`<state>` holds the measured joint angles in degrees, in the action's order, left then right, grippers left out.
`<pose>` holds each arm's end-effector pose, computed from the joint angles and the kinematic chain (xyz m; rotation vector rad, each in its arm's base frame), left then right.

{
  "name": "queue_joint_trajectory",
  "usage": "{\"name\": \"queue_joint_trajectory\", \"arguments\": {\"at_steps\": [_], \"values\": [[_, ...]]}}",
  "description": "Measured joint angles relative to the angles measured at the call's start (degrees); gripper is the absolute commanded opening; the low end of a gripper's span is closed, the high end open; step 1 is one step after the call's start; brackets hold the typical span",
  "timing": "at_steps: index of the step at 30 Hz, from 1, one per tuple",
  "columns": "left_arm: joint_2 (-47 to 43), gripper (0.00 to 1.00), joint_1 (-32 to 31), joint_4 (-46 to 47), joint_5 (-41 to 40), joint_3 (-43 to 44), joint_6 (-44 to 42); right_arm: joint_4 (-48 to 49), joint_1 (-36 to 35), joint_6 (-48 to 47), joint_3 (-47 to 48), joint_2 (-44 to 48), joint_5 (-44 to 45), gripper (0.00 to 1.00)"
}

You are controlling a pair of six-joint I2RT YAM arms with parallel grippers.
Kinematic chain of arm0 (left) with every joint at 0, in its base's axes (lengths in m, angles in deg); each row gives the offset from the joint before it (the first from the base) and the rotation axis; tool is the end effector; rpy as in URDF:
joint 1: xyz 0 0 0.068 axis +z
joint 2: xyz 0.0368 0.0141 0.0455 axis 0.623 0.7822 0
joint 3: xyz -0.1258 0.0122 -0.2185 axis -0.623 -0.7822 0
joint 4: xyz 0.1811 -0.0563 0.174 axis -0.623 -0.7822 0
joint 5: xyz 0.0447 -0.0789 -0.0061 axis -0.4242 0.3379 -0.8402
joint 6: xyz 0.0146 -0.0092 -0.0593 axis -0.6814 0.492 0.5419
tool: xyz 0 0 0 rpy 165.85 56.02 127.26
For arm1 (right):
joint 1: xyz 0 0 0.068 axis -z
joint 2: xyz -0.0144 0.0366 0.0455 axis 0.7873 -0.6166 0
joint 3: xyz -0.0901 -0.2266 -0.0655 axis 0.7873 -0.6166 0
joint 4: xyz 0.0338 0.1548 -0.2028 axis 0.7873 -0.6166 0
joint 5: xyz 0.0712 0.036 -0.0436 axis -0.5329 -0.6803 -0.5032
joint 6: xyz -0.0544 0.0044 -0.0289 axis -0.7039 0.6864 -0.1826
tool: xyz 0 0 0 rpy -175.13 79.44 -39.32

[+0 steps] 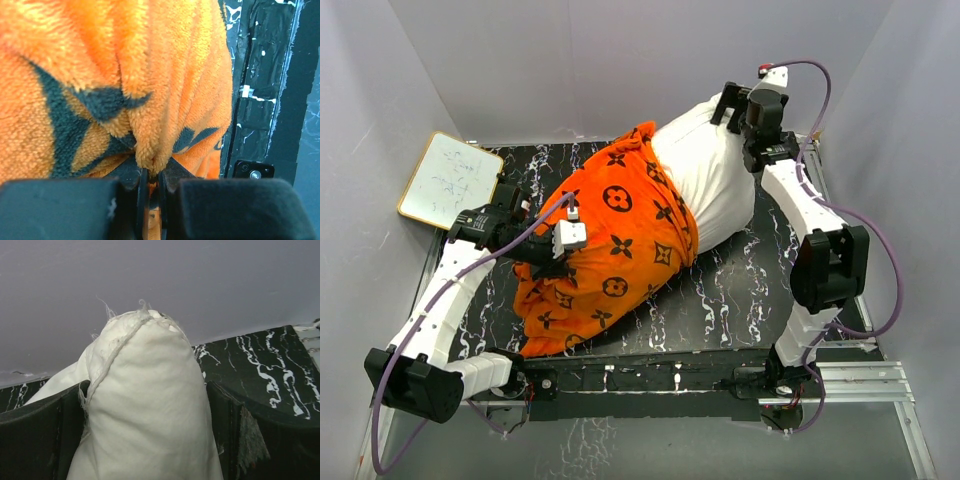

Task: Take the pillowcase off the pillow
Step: Remove the pillow from the pillowcase.

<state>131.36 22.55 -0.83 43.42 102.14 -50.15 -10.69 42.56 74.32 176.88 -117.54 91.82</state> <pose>0.1982 -0.0886 0.3059 1.6071 1.7735 -0.6289 0.4303 0.0597 0.3475 0.2506 1.7422 0.0834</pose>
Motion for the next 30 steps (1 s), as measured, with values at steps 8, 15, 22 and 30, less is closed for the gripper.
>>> {"name": "queue_joint_trajectory", "arguments": {"at_steps": [8, 15, 22, 30], "values": [[-0.7, 0.0, -0.1, 0.3, -3.6, -0.4, -2.9, 7.7, 1.9, 7.4, -7.3, 0.2, -14.7, 0.08], [-1.1, 0.0, -1.0, 1.9, -9.3, 0.3, -2.3, 21.6, 7.6, 22.4, -27.3, 13.0, -17.4, 0.08], [-0.2, 0.86, -0.6, 9.1, -16.8, 4.6, 4.0, 36.0, 13.6, 28.4, -47.7, 28.2, -12.9, 0.08], [0.3, 0.88, 0.7, 12.3, -16.6, 7.6, 9.8, 45.5, 17.1, 30.8, -53.7, 30.4, -13.9, 0.08]]}}
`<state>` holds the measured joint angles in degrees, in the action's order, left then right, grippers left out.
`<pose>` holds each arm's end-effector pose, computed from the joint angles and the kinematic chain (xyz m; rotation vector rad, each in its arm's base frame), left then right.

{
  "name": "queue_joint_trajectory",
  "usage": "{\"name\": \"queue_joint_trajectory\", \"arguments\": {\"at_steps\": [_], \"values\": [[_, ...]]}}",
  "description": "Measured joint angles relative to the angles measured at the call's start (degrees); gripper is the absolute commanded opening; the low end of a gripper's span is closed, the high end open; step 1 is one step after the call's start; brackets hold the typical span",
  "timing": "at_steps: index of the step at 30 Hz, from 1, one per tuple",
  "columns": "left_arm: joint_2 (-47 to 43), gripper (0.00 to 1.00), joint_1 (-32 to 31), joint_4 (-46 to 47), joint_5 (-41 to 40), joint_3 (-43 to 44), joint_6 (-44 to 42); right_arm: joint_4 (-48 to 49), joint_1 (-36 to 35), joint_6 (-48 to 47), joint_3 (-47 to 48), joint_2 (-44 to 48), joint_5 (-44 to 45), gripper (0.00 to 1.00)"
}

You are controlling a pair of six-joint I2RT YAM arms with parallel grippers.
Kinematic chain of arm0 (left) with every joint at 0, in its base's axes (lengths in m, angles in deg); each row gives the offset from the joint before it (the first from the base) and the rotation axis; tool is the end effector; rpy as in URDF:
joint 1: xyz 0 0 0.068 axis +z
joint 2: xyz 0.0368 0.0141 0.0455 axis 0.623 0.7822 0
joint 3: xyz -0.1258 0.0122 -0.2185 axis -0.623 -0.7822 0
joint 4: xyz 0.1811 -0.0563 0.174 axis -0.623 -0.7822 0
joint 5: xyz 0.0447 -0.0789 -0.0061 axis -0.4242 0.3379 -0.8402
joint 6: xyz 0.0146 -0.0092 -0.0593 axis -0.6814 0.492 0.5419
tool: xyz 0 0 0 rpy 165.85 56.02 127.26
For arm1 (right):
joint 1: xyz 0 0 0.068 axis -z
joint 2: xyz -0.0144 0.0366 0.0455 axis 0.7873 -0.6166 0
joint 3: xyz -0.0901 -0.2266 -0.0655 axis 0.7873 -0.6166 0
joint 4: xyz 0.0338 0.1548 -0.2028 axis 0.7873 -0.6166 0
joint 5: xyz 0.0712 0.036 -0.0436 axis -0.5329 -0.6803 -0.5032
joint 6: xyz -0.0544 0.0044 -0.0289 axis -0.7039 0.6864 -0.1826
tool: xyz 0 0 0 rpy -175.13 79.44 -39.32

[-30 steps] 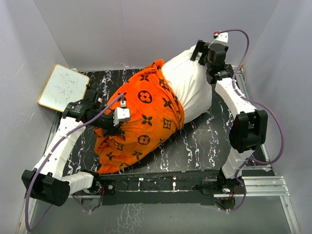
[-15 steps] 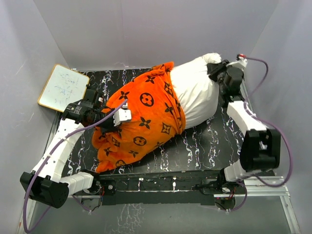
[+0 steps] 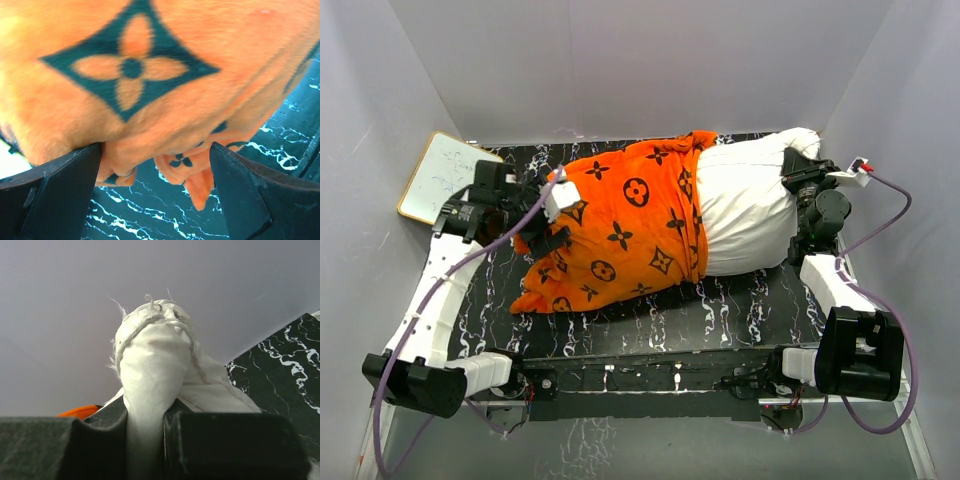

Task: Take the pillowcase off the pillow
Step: Remove the pillow from the pillowcase.

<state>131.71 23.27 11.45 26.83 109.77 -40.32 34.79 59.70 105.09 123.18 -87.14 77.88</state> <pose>0.2274 -0.0821 0.3535 1.3585 1.7962 -0.1937 0.2932 -0.0400 0.2869 0.6224 1.2530 0.5409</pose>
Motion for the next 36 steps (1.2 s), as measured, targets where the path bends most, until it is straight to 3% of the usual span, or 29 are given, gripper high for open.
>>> {"name": "queue_joint_trajectory", "arguments": {"at_steps": [3, 8, 11, 17, 19, 21, 26, 36], "values": [[2.6, 0.97, 6.5, -0.8, 2.4, 3.4, -0.9, 1.5, 0.0, 0.2, 0.0, 0.0, -1.8, 0.08], [14.5, 0.97, 21.0, -7.0, 8.1, 15.5, -8.1, 2.3, 0.1, 0.1, 0.2, 0.0, -4.1, 0.08], [17.4, 0.97, 22.3, -10.3, 11.5, 13.7, -12.2, 2.3, 0.2, -0.1, 0.6, 0.0, -5.2, 0.08], [13.1, 0.97, 21.7, -12.8, 16.4, 4.6, -17.3, 2.2, 0.2, -0.5, 1.0, 0.1, -6.6, 0.08], [12.7, 0.87, 21.7, -12.9, 17.7, 4.6, -18.9, 2.3, 0.2, -0.5, 1.0, 0.2, -7.2, 0.08], [13.0, 0.66, 21.7, -11.8, 18.1, 4.2, -19.4, 2.3, 0.2, -0.3, 1.0, 0.4, -7.6, 0.08], [13.7, 0.0, 21.7, -4.0, 16.1, -0.2, -16.0, 1.3, 0.1, -0.2, 1.0, 2.2, -7.5, 0.08], [7.3, 0.0, 21.7, 5.2, 11.7, -4.1, -10.2, -6.8, -0.2, -1.5, 1.2, 7.2, -2.8, 0.08]]}}
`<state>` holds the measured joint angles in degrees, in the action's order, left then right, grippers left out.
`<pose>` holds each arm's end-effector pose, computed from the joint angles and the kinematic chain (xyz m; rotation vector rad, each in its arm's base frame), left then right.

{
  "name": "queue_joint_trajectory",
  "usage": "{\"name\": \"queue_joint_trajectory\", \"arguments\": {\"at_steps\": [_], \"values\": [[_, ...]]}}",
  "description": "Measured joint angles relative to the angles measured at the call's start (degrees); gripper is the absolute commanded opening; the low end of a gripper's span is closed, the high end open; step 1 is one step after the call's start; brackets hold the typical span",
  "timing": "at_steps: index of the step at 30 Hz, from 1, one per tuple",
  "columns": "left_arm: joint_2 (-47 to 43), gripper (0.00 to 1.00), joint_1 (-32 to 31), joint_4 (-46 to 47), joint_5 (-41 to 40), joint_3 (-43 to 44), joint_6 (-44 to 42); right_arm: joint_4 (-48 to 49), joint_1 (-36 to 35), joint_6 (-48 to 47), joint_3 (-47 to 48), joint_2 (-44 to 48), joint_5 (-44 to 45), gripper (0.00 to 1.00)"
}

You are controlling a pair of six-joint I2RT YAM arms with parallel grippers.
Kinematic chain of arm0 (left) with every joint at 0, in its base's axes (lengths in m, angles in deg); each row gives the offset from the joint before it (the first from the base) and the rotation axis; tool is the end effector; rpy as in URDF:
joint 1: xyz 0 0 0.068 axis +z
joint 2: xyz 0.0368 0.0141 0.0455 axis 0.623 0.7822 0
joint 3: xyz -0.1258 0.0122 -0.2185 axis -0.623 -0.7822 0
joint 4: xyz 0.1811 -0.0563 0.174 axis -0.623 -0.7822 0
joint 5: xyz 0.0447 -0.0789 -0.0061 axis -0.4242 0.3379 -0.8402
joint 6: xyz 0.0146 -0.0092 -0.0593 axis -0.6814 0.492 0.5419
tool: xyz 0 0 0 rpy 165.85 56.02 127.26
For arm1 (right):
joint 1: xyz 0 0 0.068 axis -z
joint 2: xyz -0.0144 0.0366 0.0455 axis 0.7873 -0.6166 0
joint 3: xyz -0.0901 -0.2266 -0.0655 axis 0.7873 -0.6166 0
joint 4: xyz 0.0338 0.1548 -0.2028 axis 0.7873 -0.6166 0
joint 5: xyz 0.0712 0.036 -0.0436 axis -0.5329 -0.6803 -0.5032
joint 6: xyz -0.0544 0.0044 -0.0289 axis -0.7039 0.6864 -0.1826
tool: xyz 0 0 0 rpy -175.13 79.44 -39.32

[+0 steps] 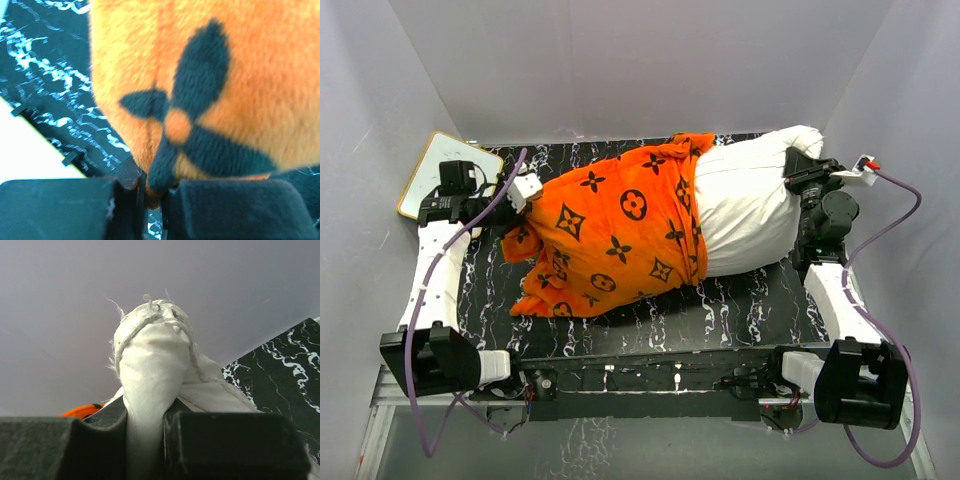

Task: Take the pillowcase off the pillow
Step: Remove the pillow from the pillowcase.

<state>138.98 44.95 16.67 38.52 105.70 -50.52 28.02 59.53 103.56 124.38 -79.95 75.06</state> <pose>0.2737 0.0031 0.3116 1.2143 1.8777 -0.1738 0.2740 -0.0342 0.3139 0.5537 1.2551 0.5585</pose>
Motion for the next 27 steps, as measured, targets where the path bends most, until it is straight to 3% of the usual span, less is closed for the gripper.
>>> {"name": "queue_joint_trajectory", "arguments": {"at_steps": [6, 14, 27], "values": [[-1.7, 0.0, 5.2, 3.0, -5.2, 3.5, 1.0, -10.6, -0.8, -1.1, 2.6, 3.4, 7.0, 0.08], [-0.6, 0.0, 16.2, 2.4, -0.6, 8.3, 1.4, -20.4, -2.4, -1.1, 3.0, 8.4, 10.8, 0.08], [3.4, 0.0, 20.3, 0.0, 3.2, 14.1, 6.4, -29.3, -2.4, 2.1, 0.3, 15.2, 14.7, 0.08]]}}
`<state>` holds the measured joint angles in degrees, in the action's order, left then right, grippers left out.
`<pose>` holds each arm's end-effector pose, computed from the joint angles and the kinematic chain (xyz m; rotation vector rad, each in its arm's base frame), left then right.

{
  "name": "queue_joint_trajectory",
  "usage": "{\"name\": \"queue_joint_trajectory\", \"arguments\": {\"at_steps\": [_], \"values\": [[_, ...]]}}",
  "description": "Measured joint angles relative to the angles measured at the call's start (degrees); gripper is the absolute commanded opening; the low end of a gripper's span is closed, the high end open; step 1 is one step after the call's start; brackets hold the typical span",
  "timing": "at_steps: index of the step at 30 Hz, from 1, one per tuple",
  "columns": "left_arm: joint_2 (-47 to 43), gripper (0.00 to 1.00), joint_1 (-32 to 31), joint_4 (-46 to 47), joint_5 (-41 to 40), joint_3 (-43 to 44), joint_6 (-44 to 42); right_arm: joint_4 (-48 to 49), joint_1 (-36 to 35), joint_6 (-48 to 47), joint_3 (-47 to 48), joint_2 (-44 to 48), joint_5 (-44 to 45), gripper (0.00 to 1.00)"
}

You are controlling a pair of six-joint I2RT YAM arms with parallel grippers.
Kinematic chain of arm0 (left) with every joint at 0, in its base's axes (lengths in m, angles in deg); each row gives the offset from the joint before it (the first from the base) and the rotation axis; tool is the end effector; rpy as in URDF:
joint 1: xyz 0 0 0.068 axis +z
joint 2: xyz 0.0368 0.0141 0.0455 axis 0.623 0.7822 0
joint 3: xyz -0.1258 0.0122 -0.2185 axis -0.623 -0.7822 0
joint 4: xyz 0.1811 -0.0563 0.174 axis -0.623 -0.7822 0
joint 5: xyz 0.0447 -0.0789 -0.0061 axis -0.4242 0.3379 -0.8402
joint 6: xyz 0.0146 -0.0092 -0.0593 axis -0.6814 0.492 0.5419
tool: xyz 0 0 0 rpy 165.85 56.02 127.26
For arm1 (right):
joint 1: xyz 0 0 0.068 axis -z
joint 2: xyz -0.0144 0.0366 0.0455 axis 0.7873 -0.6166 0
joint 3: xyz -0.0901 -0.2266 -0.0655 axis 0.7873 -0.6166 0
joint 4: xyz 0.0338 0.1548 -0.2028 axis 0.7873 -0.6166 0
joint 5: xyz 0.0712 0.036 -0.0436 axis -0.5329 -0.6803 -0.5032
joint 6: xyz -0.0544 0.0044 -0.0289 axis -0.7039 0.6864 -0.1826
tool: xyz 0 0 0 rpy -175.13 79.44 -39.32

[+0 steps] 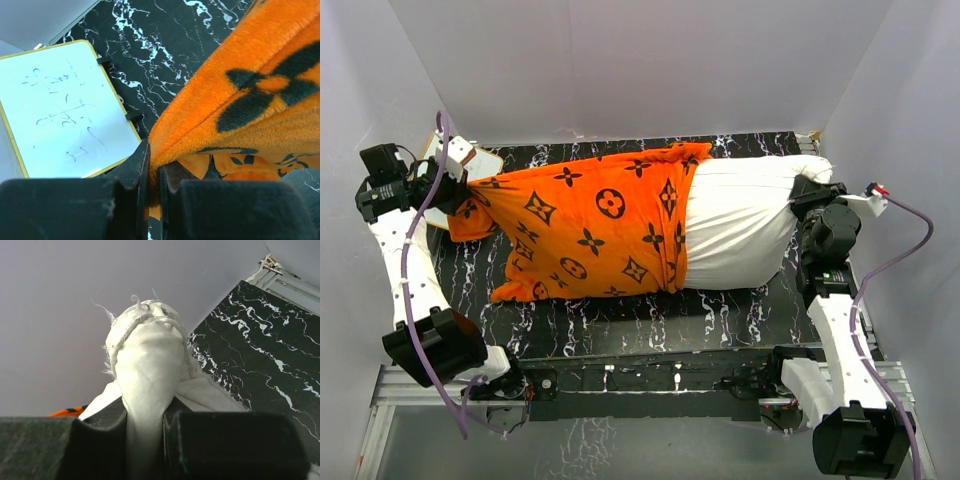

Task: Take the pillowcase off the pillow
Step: Remove the pillow from the pillowcase.

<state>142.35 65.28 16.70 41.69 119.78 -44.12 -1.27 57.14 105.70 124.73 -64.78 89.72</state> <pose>0.2689 0.1025 0.3753 0.7906 1.9191 0.0566 0.2258 -0.0301 0.3169 0.8313 1.3705 0.3835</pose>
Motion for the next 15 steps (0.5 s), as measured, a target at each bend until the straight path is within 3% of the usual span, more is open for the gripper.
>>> {"name": "queue_joint_trajectory", "arguments": {"at_steps": [15], "values": [[7.0, 0.0, 9.8, -5.2, 3.3, 7.0, 1.6, -4.8, 2.0, 11.8, -2.6, 2.5, -0.3, 0.08]]}}
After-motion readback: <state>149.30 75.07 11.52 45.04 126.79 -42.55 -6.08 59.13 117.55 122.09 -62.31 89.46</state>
